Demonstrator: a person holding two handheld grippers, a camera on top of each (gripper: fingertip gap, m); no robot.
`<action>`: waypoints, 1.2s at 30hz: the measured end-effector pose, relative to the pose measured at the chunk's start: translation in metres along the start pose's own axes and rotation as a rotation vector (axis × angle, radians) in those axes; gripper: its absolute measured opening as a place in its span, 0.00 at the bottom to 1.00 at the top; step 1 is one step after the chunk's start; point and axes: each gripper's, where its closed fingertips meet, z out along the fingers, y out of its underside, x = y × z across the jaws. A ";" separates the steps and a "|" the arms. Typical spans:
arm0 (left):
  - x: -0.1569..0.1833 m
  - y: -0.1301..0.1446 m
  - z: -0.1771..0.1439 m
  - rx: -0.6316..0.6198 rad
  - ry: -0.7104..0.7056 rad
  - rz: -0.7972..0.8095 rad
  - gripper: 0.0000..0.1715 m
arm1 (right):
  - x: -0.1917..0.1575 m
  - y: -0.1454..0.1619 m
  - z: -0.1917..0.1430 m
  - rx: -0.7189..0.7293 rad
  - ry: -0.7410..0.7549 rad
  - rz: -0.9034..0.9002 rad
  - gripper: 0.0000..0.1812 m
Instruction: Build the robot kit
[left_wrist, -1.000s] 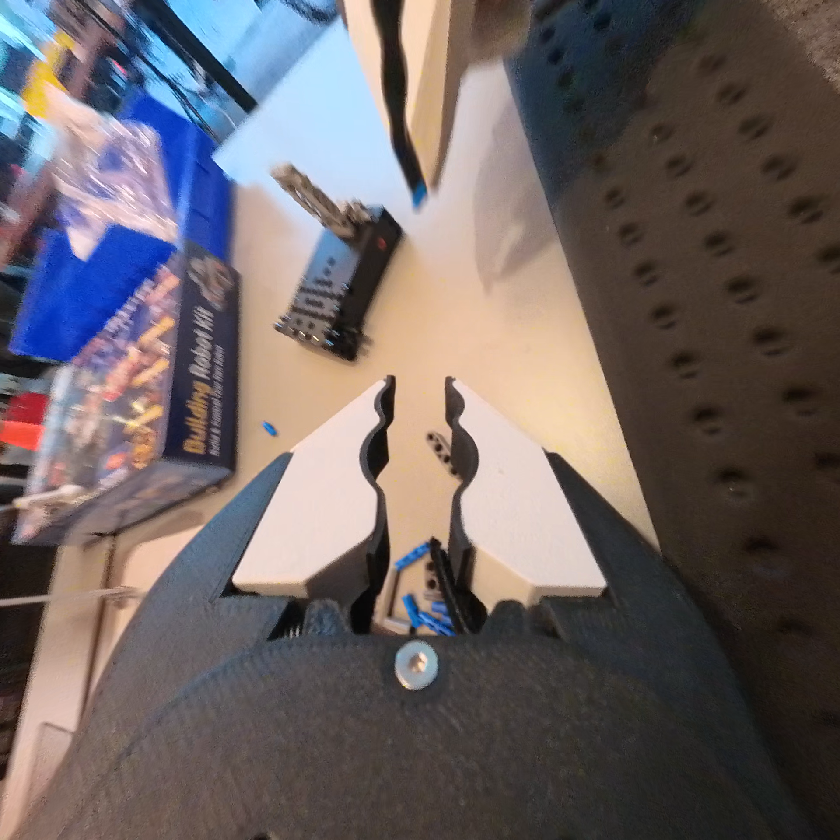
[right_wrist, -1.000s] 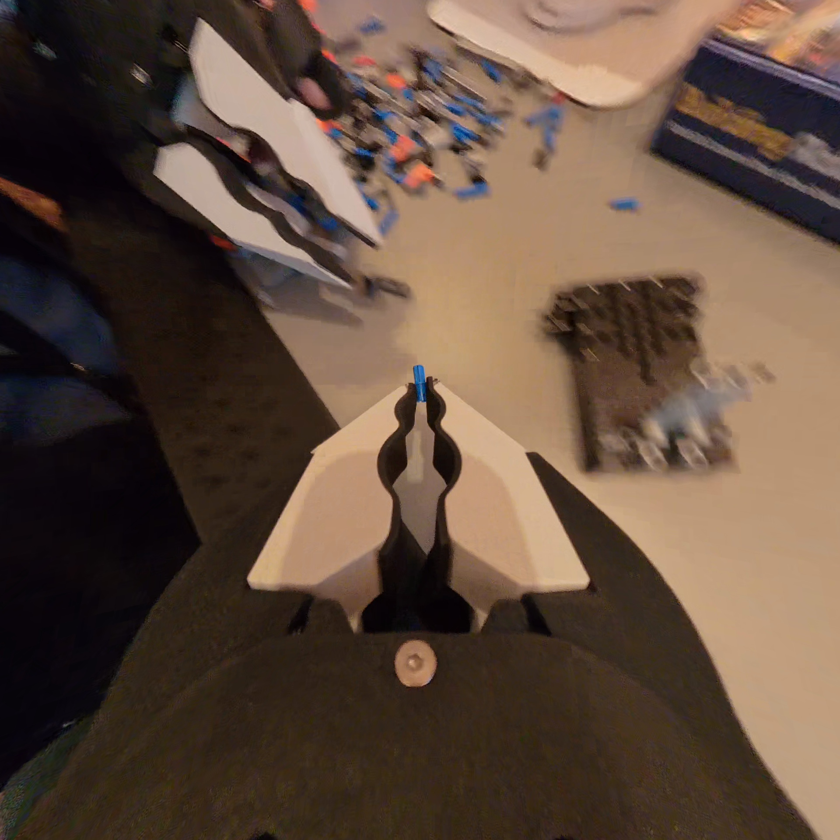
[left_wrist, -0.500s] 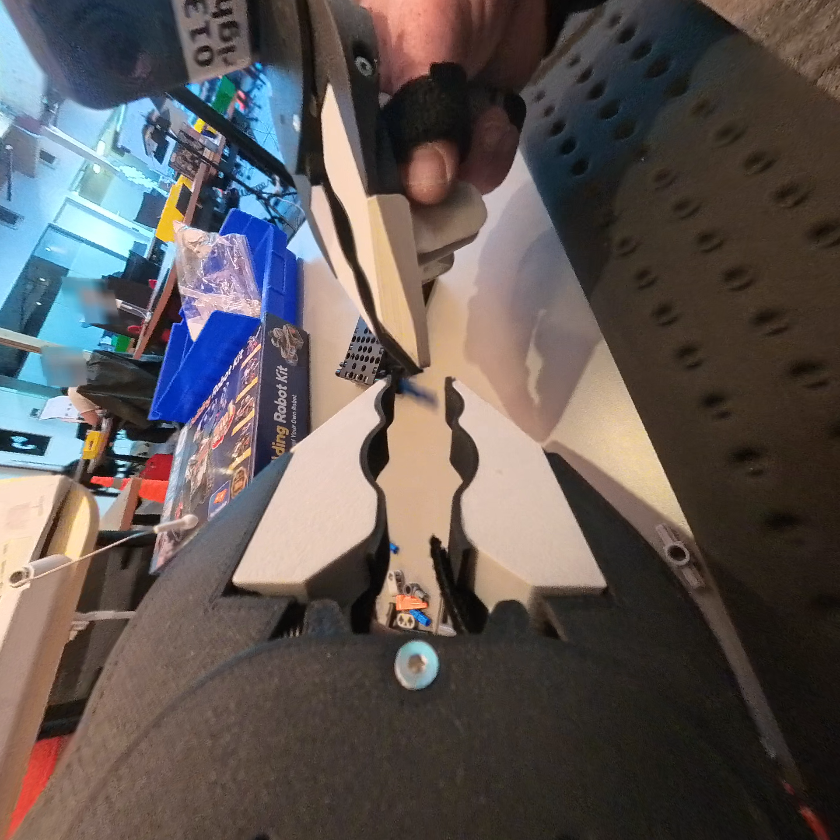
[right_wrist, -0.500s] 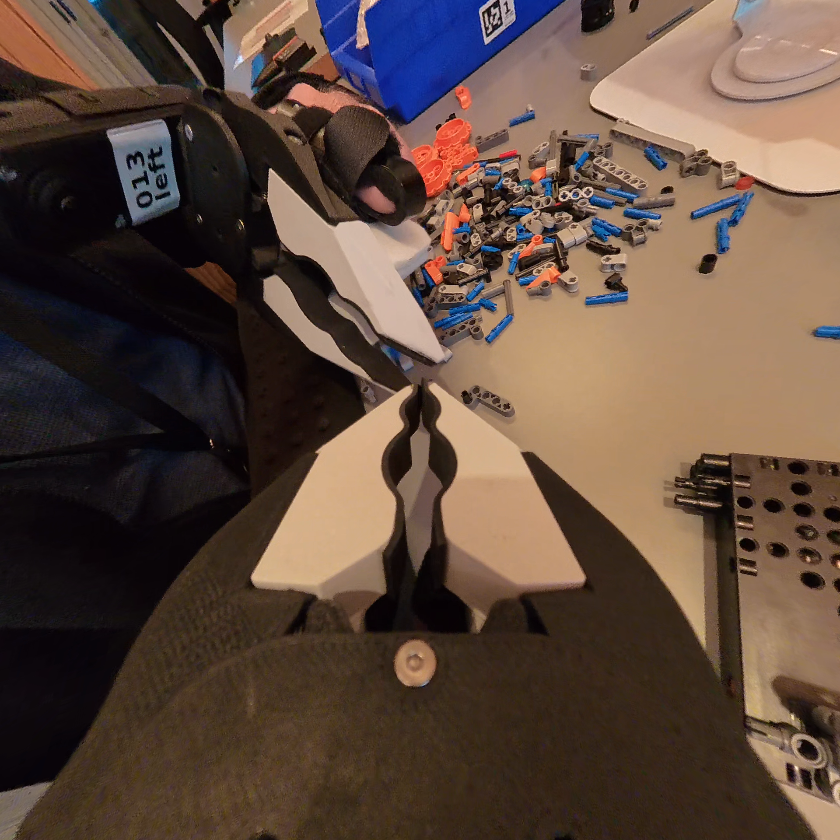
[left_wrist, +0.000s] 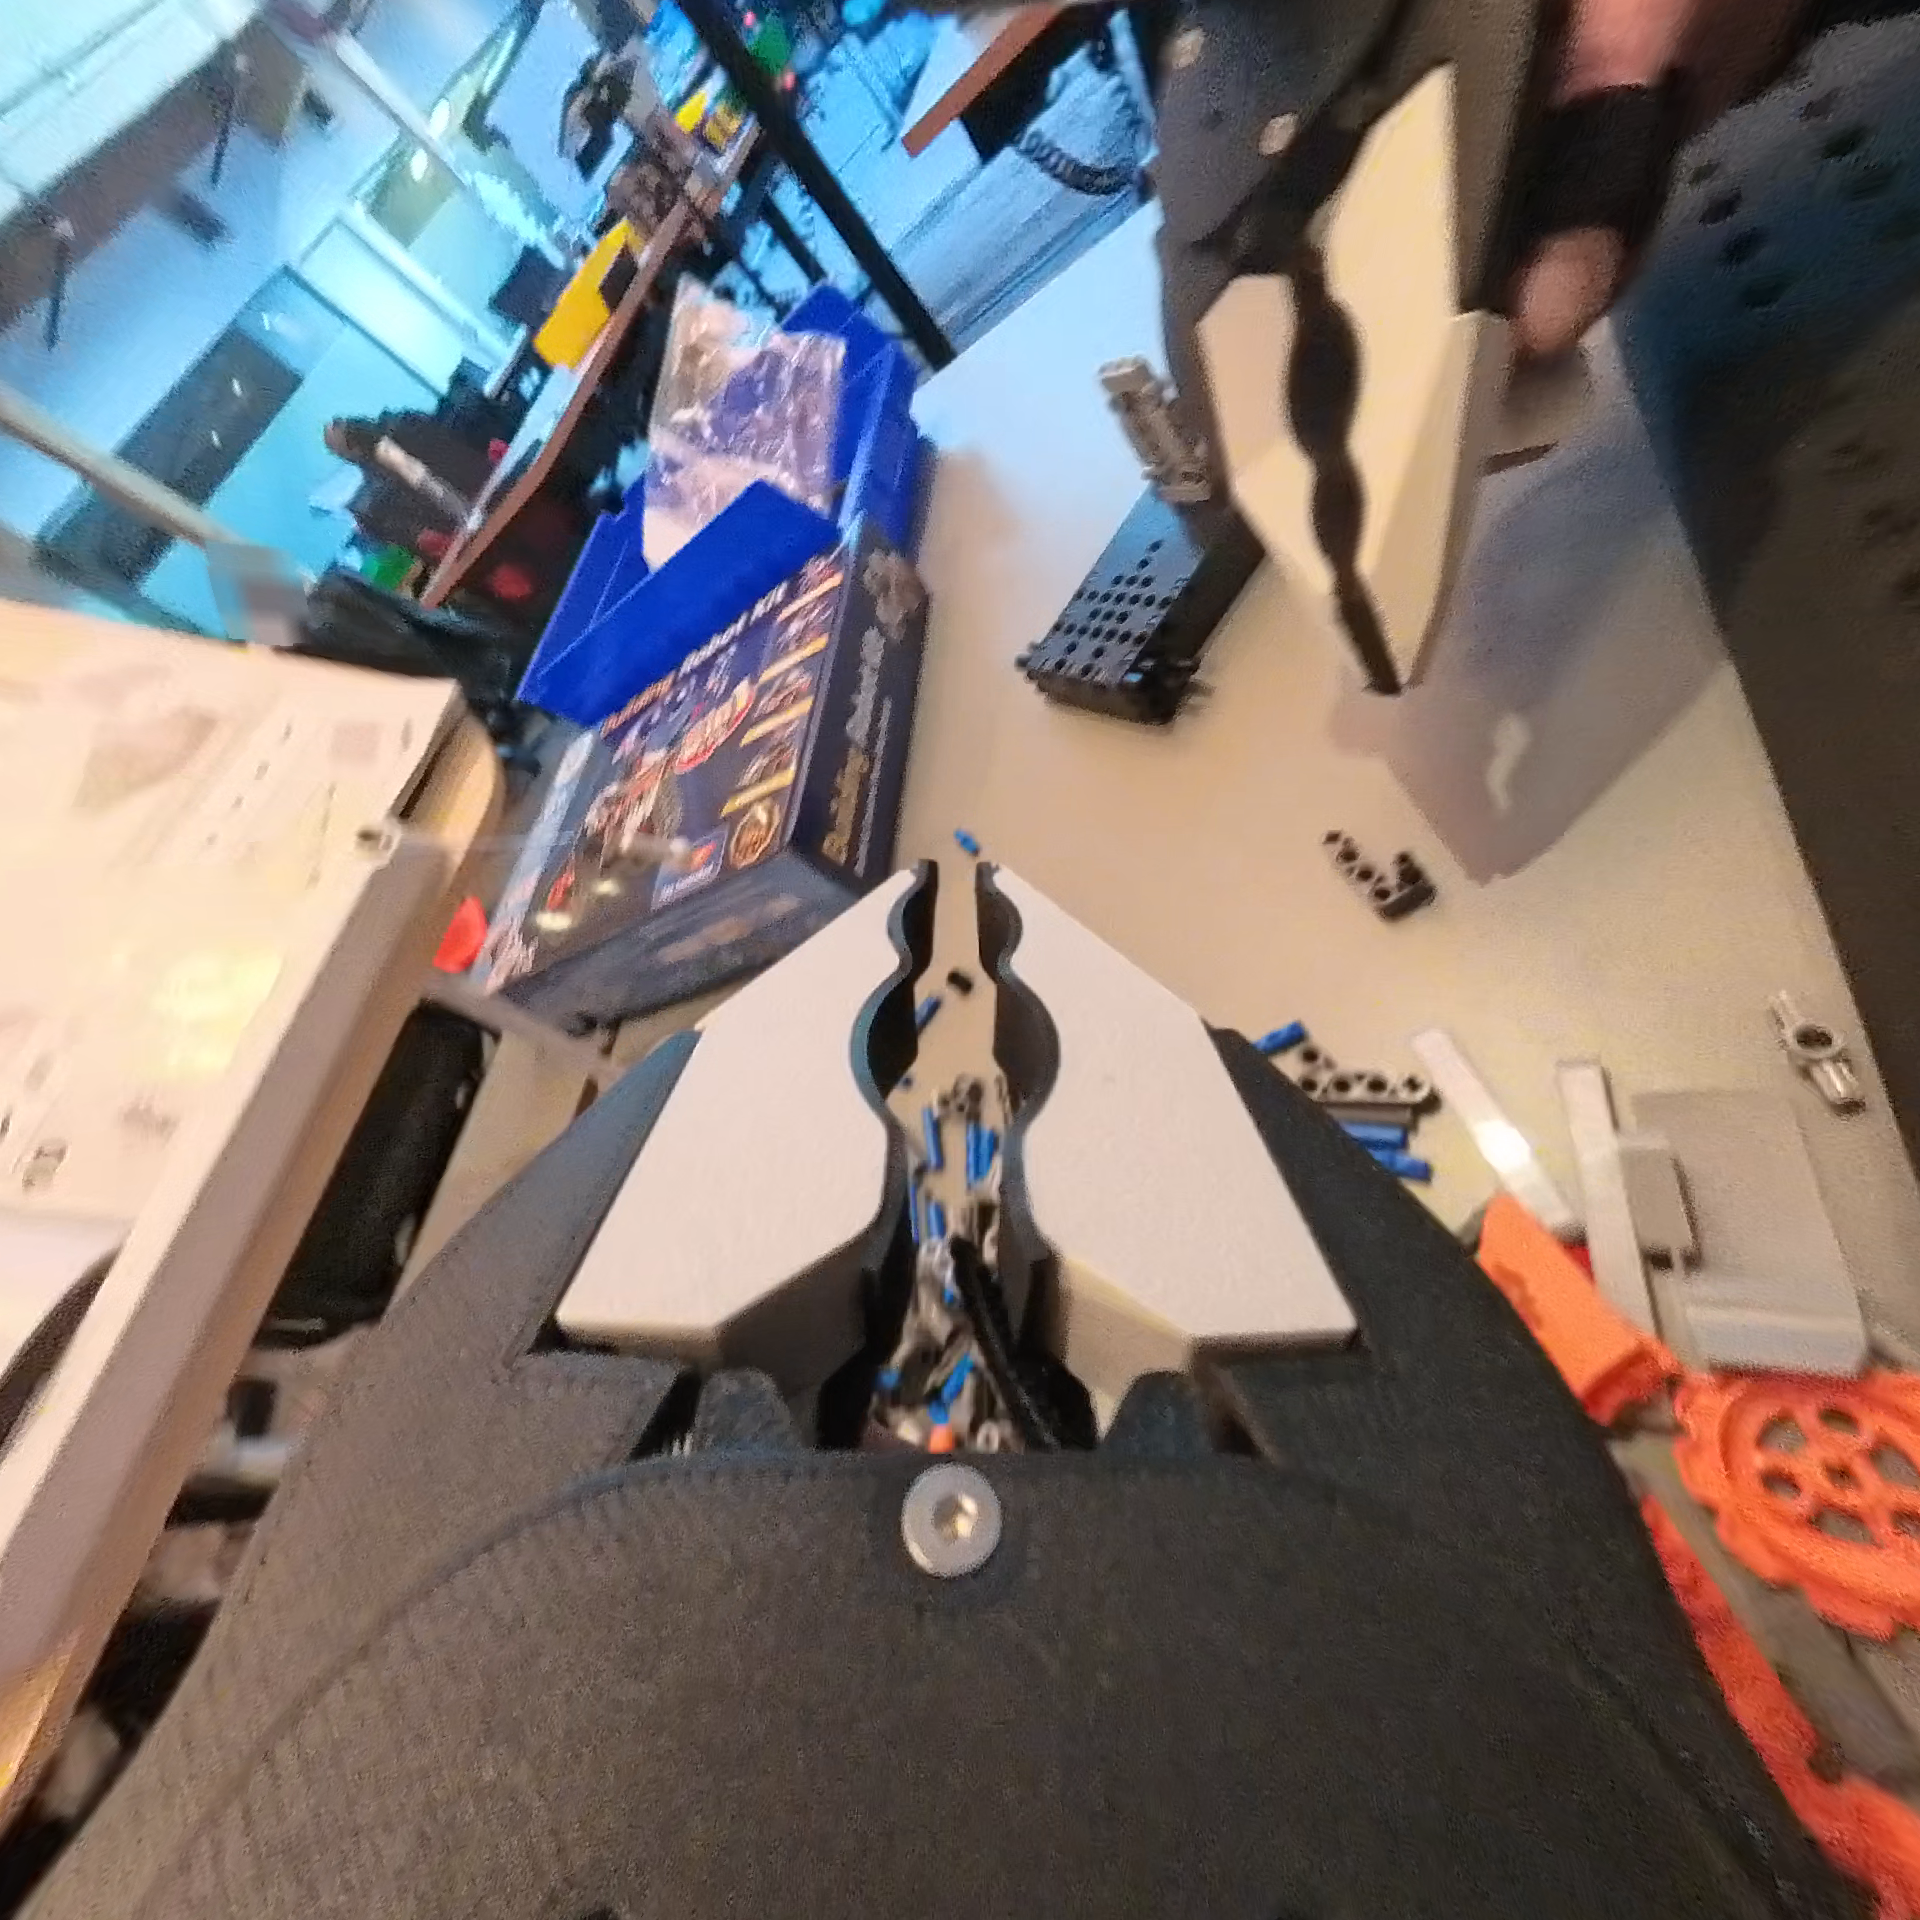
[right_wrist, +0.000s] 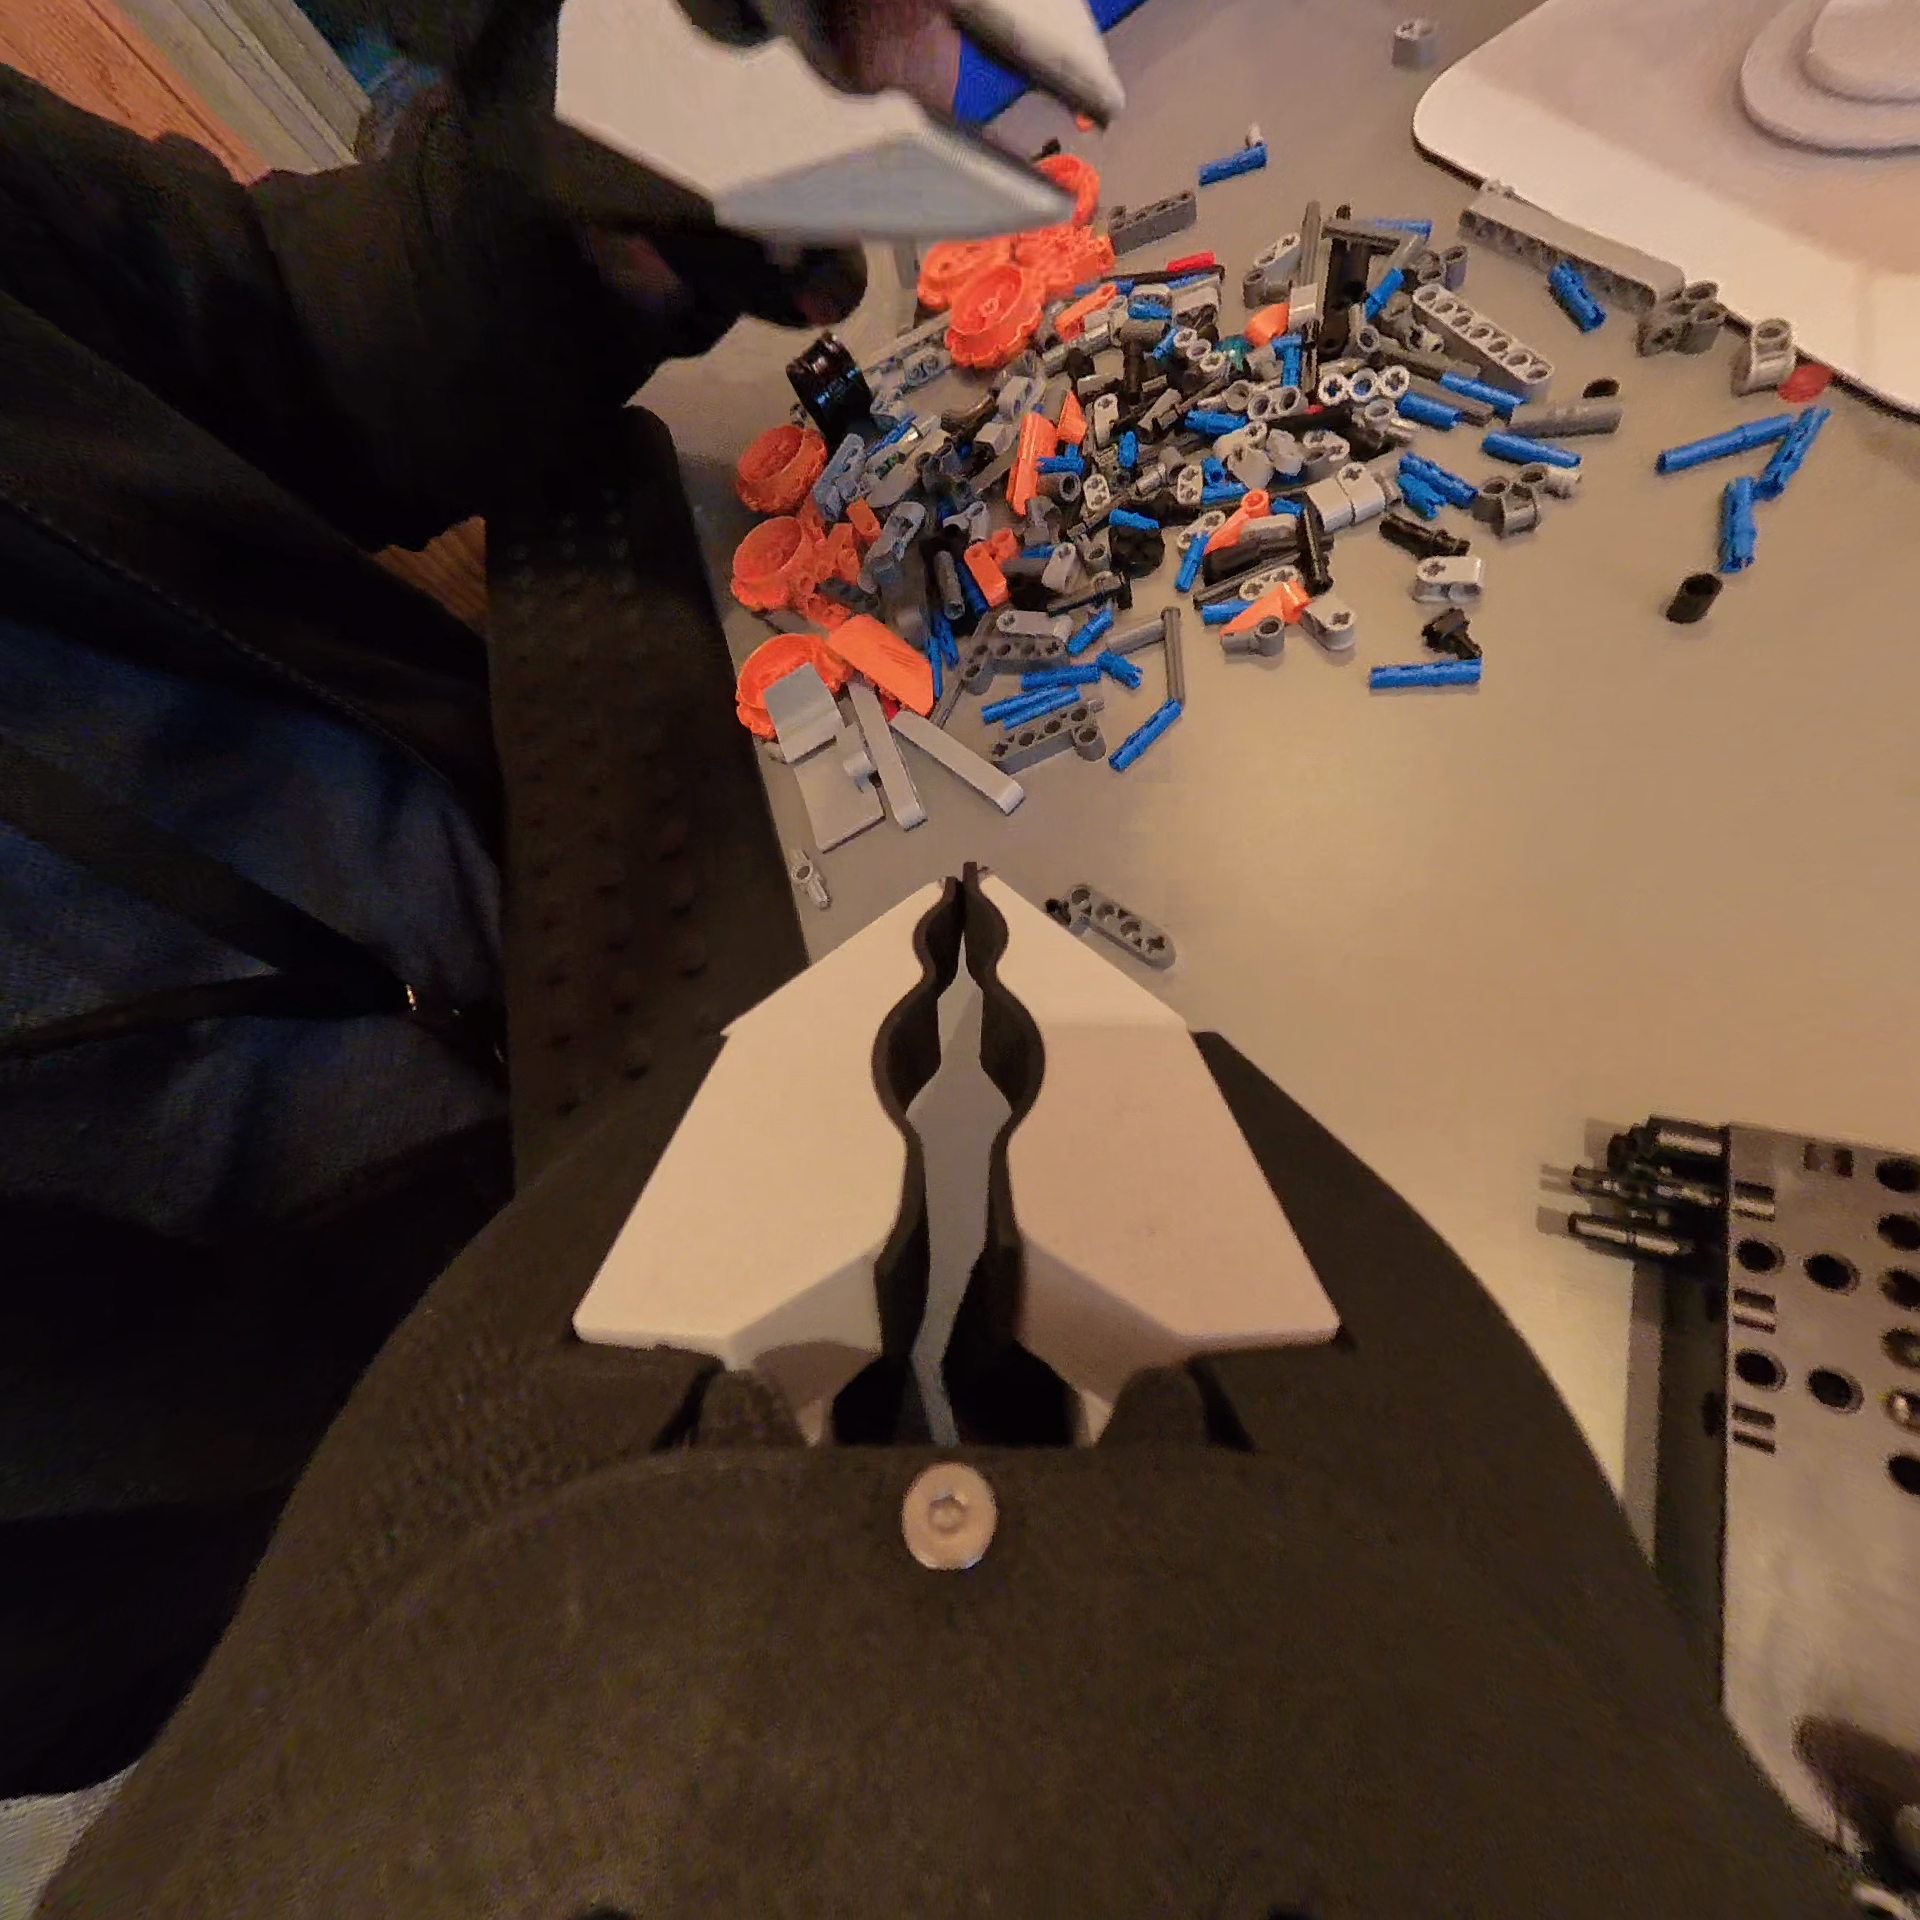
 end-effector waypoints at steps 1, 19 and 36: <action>-0.007 0.007 -0.007 -0.019 0.001 -0.030 0.02 | -0.001 -0.003 0.002 0.009 -0.005 -0.009 0.00; 0.055 0.086 -0.032 -0.303 0.276 -0.126 0.01 | 0.032 -0.021 0.070 -0.191 0.110 -0.308 0.06; 0.055 0.092 -0.026 -0.277 0.261 -0.153 0.01 | 0.049 -0.013 0.101 -0.316 0.033 -0.404 0.01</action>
